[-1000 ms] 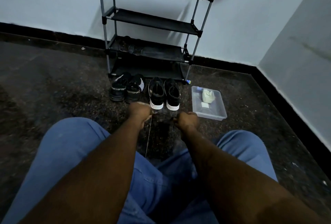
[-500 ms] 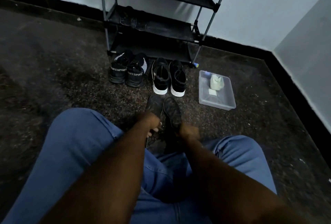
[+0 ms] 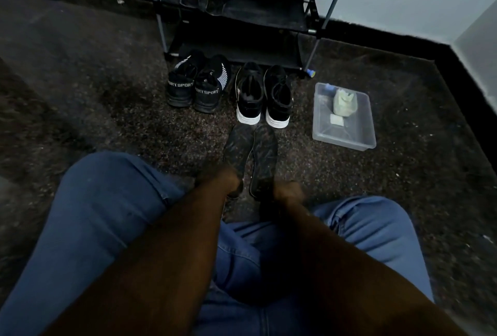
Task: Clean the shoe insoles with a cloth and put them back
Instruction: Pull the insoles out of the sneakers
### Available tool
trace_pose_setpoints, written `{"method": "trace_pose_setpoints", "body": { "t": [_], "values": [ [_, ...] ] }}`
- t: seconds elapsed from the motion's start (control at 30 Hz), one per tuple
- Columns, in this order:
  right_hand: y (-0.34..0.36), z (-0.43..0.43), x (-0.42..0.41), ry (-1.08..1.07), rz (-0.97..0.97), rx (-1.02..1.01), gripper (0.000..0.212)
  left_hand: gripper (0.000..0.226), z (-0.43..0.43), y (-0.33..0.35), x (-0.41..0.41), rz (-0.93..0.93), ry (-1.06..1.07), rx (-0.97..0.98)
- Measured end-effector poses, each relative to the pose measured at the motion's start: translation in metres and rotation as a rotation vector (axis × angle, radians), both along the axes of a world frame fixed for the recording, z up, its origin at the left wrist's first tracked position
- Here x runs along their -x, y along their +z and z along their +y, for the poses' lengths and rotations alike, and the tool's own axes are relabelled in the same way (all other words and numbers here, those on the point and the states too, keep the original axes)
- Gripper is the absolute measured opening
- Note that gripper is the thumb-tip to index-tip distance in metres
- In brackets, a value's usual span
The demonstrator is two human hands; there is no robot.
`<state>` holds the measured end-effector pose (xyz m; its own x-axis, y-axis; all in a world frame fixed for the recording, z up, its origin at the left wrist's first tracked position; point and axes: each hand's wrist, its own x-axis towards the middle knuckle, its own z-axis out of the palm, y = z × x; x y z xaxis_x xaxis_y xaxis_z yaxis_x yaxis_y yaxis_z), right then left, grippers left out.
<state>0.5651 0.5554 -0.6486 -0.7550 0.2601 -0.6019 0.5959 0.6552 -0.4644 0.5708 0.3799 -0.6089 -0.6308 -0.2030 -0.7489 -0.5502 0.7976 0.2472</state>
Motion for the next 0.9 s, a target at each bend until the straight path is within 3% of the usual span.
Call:
{"method": "trace_pose_setpoints", "body": {
  "t": [0.1, 0.27, 0.37, 0.47, 0.77, 0.9],
  "values": [
    [0.007, 0.004, -0.002, -0.083, -0.005, -0.001, 0.046, 0.047, -0.004, -0.003, -0.001, 0.139, -0.058, 0.225],
    [0.007, 0.016, -0.003, -0.145, 0.021, 0.220, 0.034, 0.065, 0.002, -0.016, 0.010, 0.287, -0.364, 0.253],
    [0.000, 0.012, -0.001, -0.110, -0.020, 0.078, 0.039, 0.063, 0.009, -0.028, 0.008, 0.258, -0.523, 0.284],
    [-0.005, 0.014, 0.004, -0.071, -0.030, -0.027, 0.046, 0.063, 0.014, -0.031, 0.008, 0.253, -0.537, 0.301],
    [0.010, 0.031, 0.013, -0.003, -0.031, -0.011, 0.030, 0.072, 0.019, -0.047, 0.016, 0.315, -0.576, 0.265],
    [0.005, 0.031, 0.011, 0.059, -0.008, -0.062, 0.031, 0.086, 0.019, -0.061, 0.020, 0.325, -0.629, 0.264]
  ]
}}
